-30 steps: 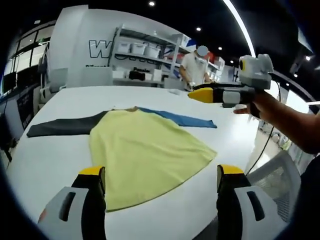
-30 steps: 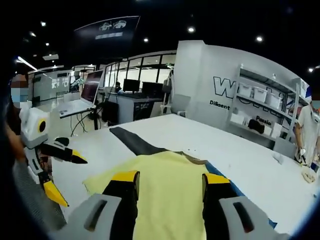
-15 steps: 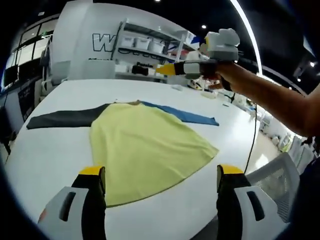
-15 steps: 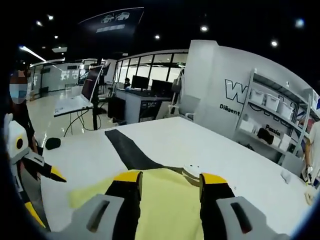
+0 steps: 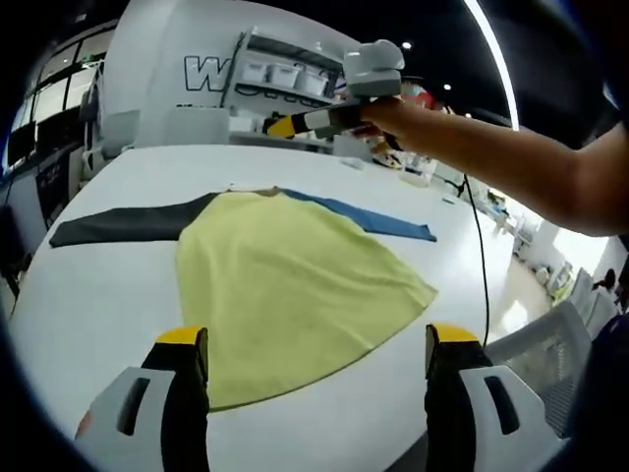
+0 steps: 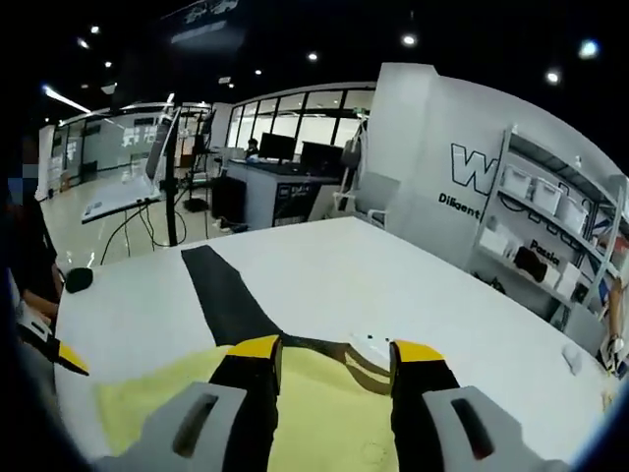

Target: Fold the garment on the visible template until the final outline fits inside the template.

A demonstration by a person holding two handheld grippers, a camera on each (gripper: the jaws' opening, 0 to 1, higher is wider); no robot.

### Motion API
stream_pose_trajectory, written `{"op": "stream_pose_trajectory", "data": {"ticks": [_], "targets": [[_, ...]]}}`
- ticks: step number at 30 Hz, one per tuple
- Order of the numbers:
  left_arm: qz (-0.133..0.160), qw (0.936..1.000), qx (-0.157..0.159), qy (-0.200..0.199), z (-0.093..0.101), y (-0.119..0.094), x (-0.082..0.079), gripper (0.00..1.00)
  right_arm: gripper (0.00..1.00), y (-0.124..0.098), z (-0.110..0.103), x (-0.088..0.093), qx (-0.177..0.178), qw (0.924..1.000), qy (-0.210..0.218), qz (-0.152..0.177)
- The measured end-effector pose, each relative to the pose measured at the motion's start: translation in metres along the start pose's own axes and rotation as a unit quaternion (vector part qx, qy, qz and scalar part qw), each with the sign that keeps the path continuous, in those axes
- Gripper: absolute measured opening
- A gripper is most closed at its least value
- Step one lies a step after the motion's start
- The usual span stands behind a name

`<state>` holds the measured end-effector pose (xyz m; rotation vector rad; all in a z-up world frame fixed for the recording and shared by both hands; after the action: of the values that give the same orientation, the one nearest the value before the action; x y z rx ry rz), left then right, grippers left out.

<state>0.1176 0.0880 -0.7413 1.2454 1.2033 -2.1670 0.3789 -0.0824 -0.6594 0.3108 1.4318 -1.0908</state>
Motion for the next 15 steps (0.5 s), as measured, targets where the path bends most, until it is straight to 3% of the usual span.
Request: {"op": "stream_pose_trajectory", "data": {"ticks": [10,15], "targets": [[-0.012,0.9999,-0.003,-0.010,-0.012,0.023,-0.011,0.83,0.43,0.053,0.014,0.002,-0.011,0.9997,-0.006,-0.022],[-0.024,0.9996,0.006,-0.013,-0.017,0.031,-0.013,0.62,0.43,0.065,0.012,0.004,-0.018,0.9993,-0.012,-0.029]]}}
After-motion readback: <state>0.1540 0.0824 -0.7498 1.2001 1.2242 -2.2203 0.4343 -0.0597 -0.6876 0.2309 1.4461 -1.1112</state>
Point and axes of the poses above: the point that each gripper's makers call its tool centre point, and the gripper's own axes: y roughly forward along the fingers, z roughly to its right, x roughly out of its underside, the point moved 9 cm from there along -y, roughly backward along the fingers, and after that the axes turned 1 degree about y, right-handed, at the moved point
